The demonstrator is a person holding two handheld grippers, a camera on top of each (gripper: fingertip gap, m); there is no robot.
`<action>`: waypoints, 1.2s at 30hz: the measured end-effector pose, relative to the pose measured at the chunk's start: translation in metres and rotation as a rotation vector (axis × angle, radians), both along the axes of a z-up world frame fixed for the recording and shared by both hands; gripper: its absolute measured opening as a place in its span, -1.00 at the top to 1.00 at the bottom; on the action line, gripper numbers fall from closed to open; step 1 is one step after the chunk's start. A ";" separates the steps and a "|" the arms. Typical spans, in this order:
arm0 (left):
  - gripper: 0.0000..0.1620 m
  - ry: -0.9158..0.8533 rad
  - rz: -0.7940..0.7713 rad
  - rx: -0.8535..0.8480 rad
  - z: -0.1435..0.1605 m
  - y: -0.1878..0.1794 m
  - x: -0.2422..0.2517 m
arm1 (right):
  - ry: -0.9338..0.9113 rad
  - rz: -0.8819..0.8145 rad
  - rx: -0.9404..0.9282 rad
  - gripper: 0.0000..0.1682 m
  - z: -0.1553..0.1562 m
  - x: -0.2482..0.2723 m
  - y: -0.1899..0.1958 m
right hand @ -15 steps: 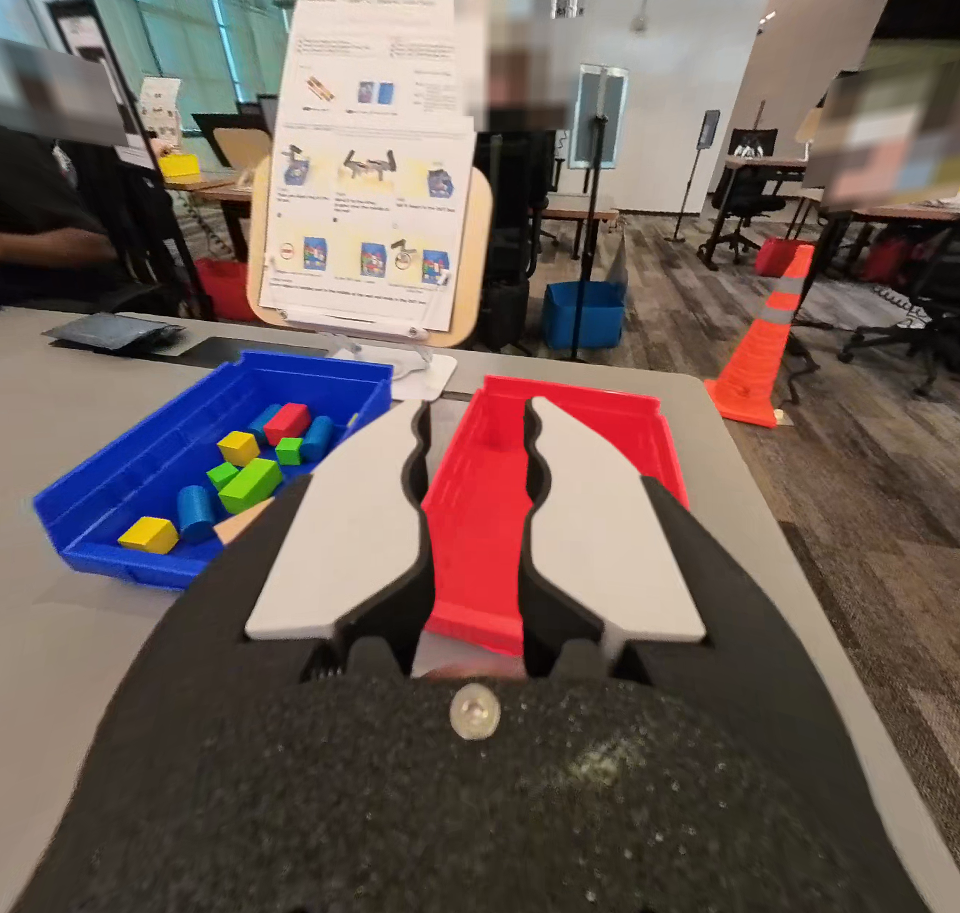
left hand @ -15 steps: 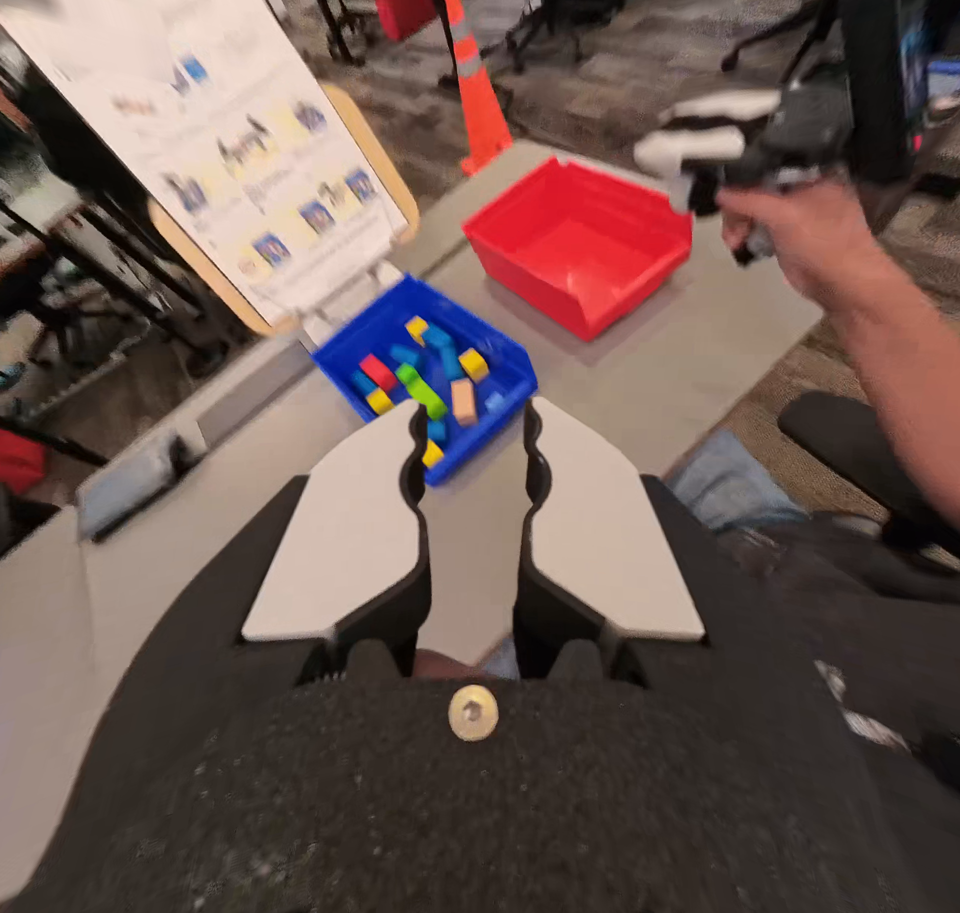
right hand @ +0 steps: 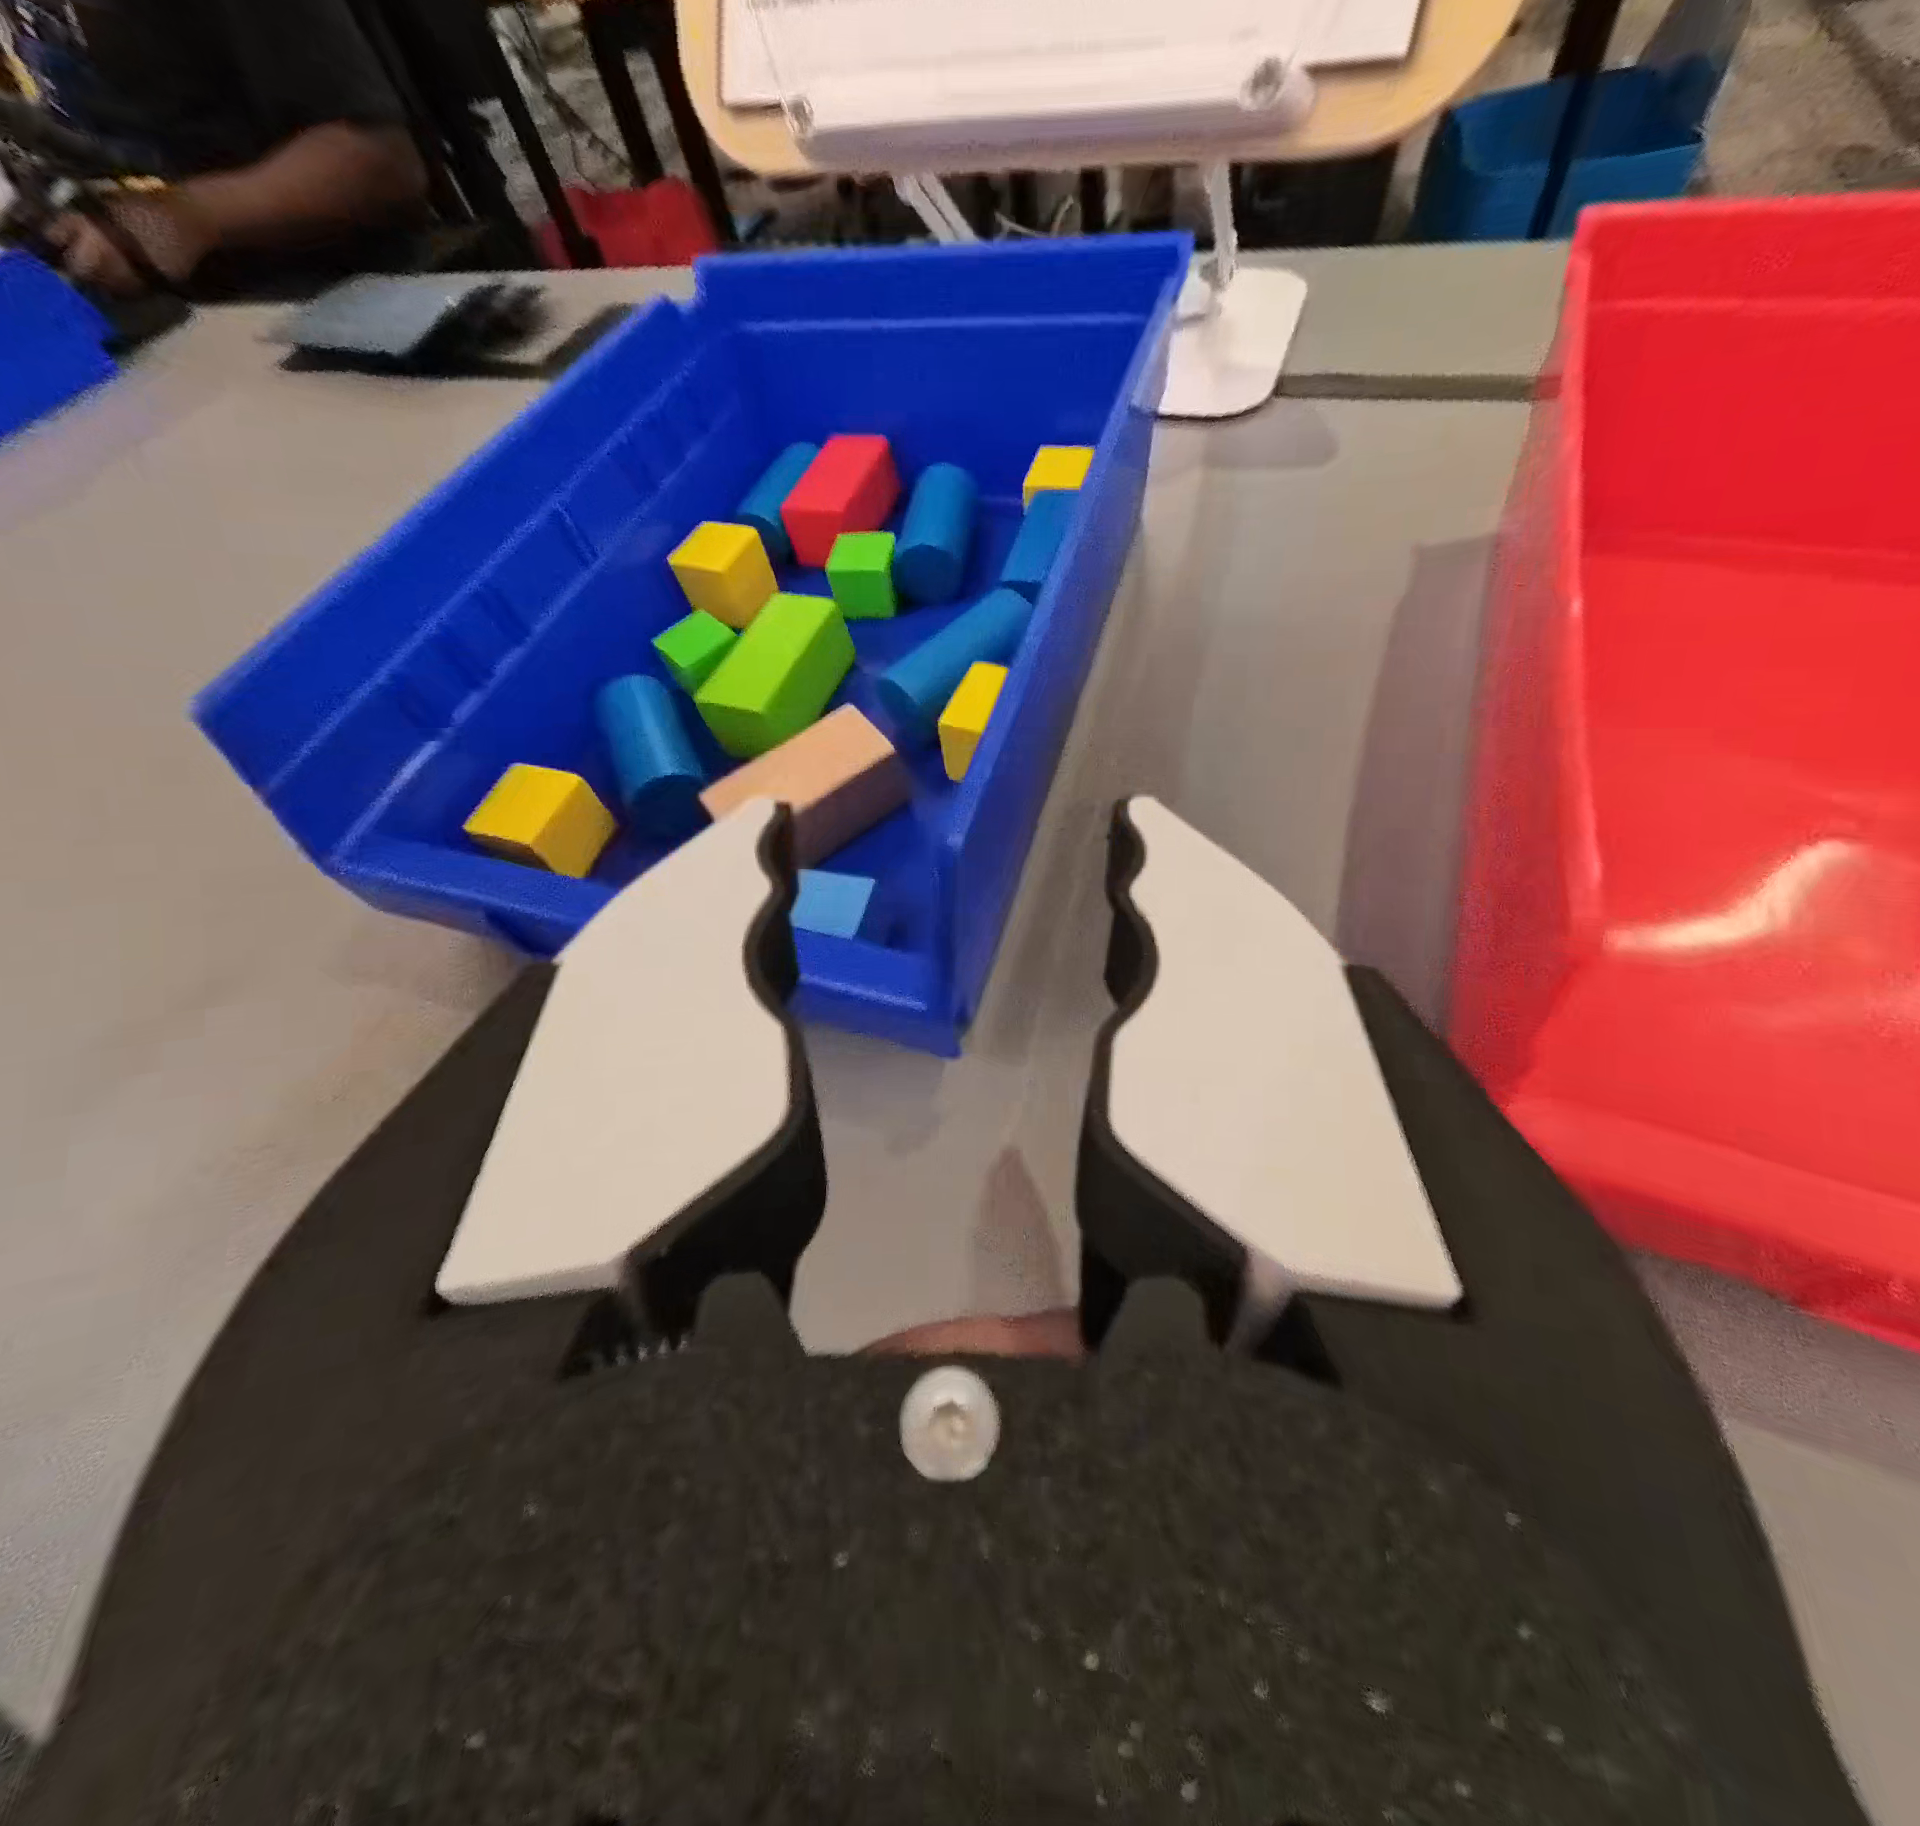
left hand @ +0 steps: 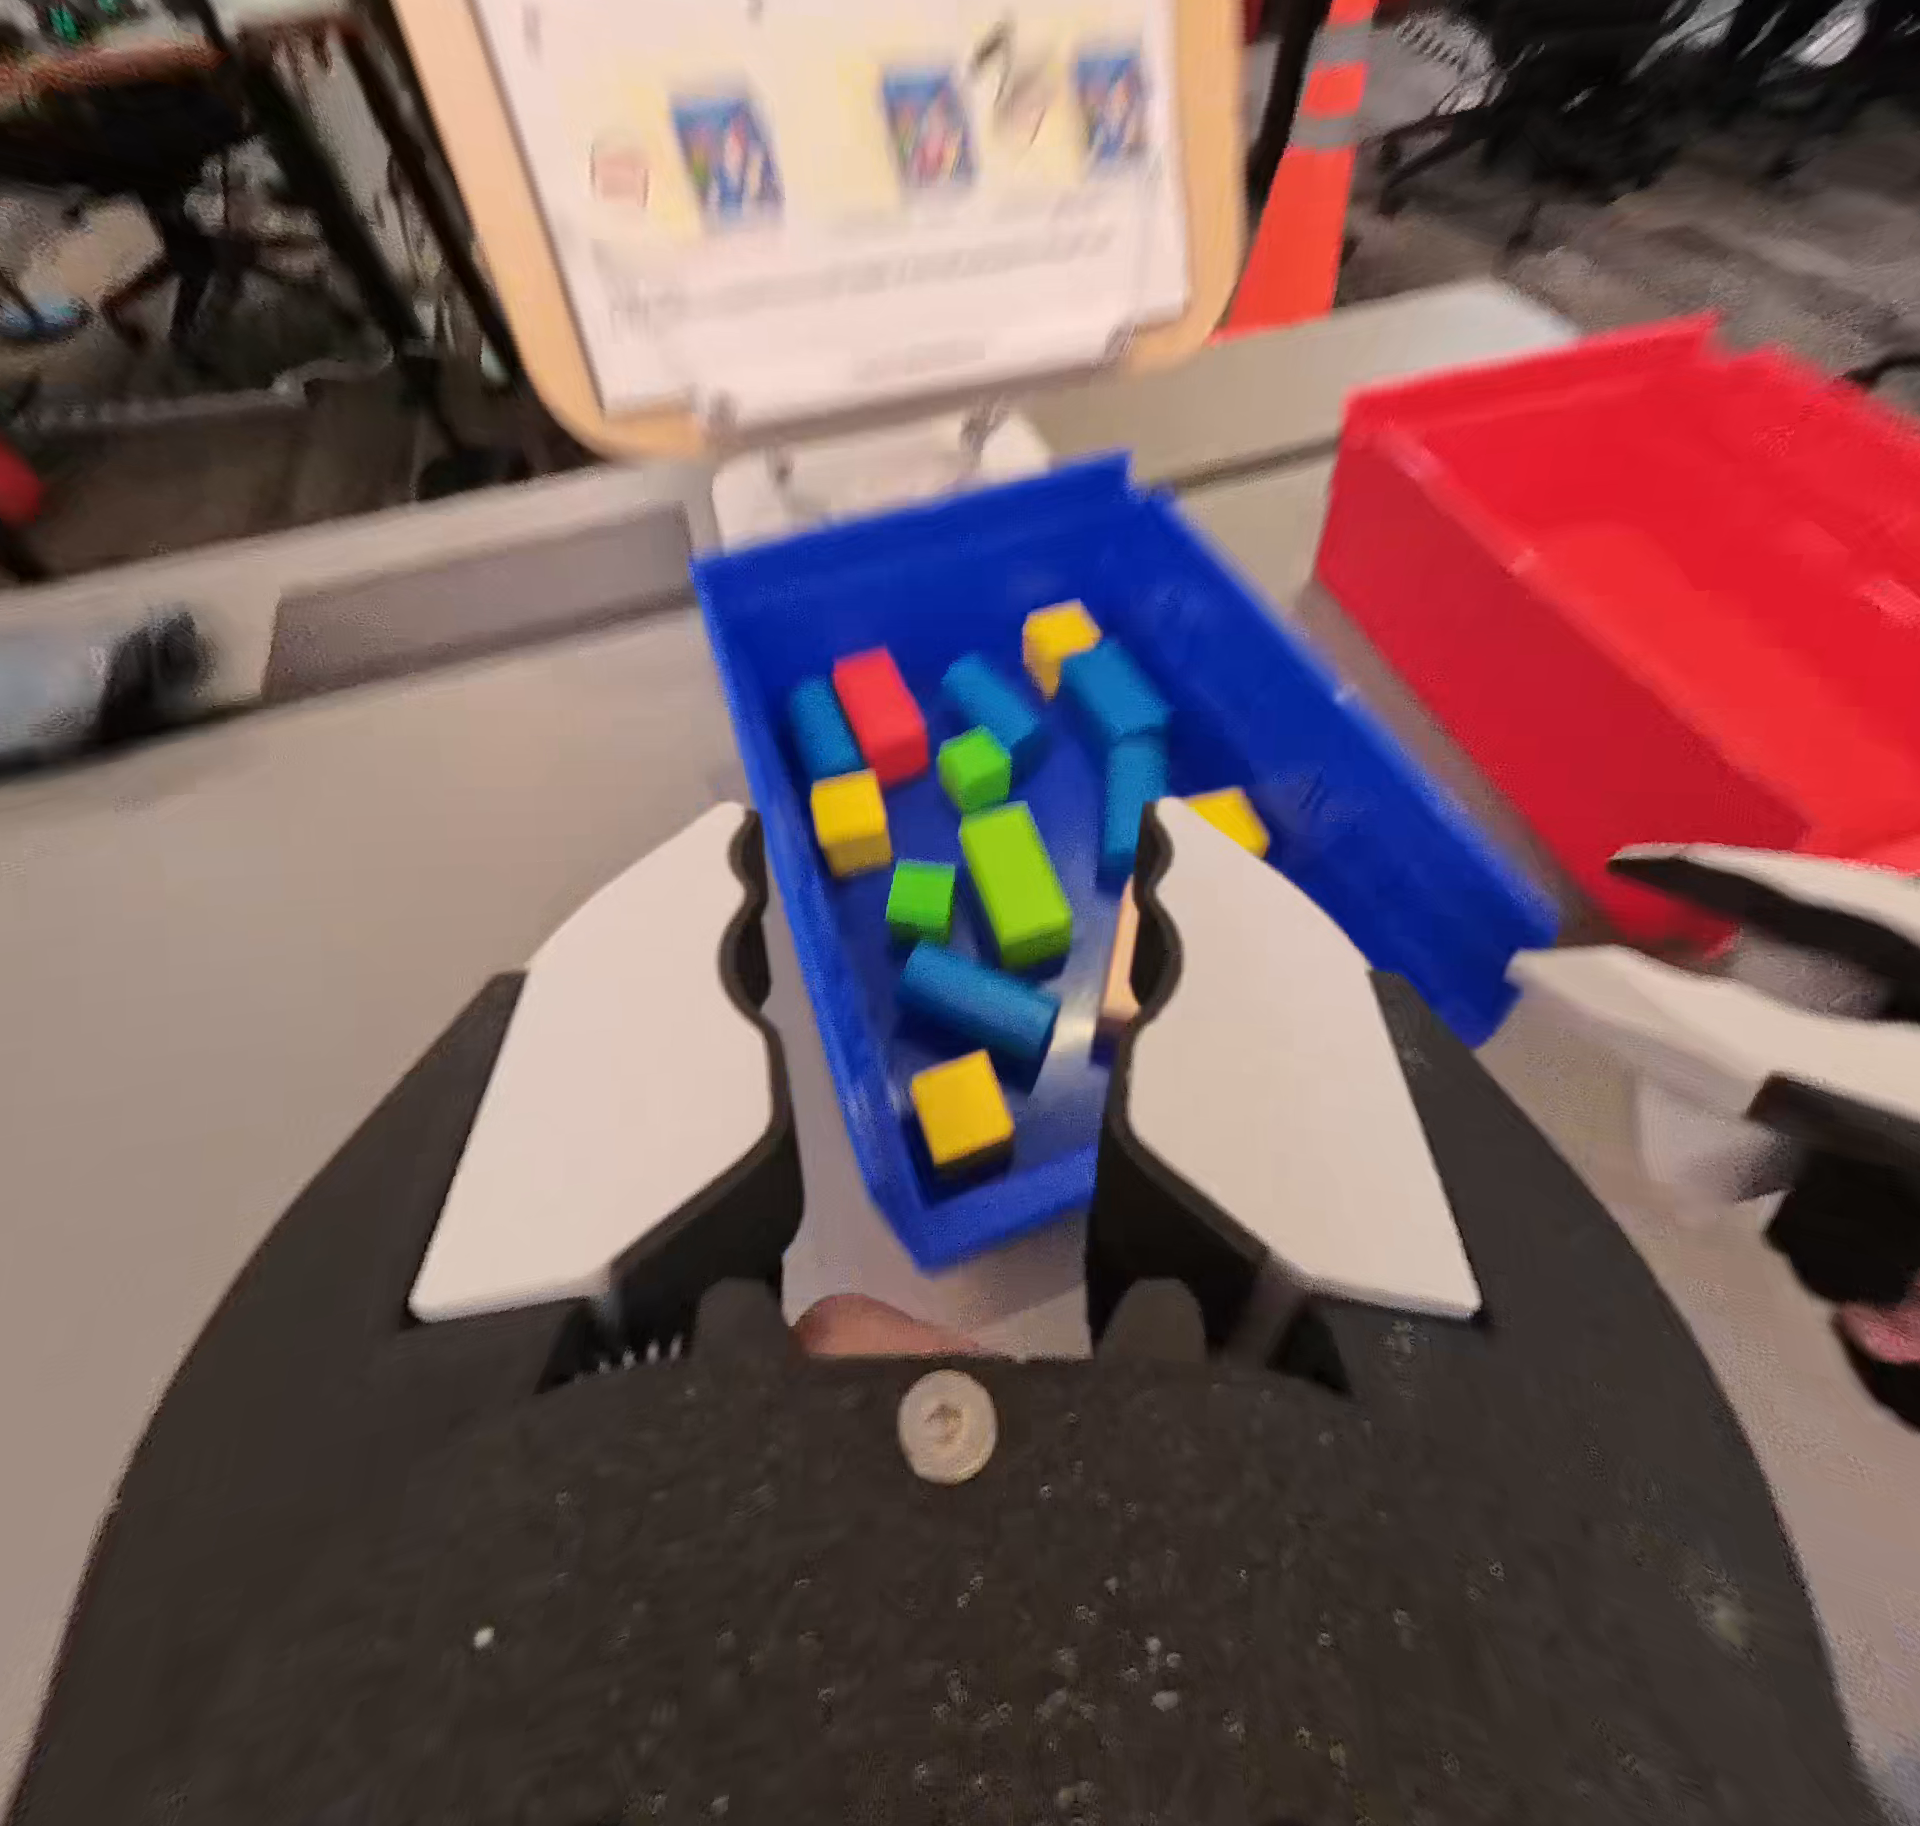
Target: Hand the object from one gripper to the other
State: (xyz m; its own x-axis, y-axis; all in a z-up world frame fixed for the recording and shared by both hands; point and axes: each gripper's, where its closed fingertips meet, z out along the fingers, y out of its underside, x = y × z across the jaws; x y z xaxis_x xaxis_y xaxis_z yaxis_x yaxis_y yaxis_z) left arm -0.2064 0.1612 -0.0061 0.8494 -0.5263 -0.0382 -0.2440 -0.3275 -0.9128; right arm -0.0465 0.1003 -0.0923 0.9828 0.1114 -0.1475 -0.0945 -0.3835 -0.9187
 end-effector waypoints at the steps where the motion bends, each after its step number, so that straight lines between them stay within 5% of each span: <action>1: 0.17 -0.004 0.009 -0.029 -0.026 -0.001 -0.006 | -0.021 -0.017 -0.024 0.29 -0.013 -0.002 0.004; 7: 0.27 0.037 0.027 -0.157 -0.121 -0.001 -0.010 | -0.111 -0.156 -0.097 0.40 -0.042 -0.003 0.022; 11: 0.94 0.036 0.132 -0.134 -0.126 0.018 -0.025 | -0.101 -0.260 -0.142 0.86 -0.048 0.001 0.033; 17: 0.97 0.008 0.151 -0.141 -0.114 0.033 -0.064 | -0.076 -0.297 -0.122 0.98 -0.038 -0.034 0.040; 25: 0.97 -0.011 0.248 -0.075 -0.086 0.066 -0.214 | -0.085 -0.197 -0.010 0.97 -0.009 -0.178 0.086; 31: 0.97 0.026 0.233 -0.088 -0.106 0.086 -0.291 | -0.089 -0.137 -0.061 0.96 -0.035 -0.263 0.108; 36: 0.96 -0.069 0.219 -0.125 -0.123 0.093 -0.301 | -0.118 -0.120 -0.036 0.93 -0.045 -0.275 0.111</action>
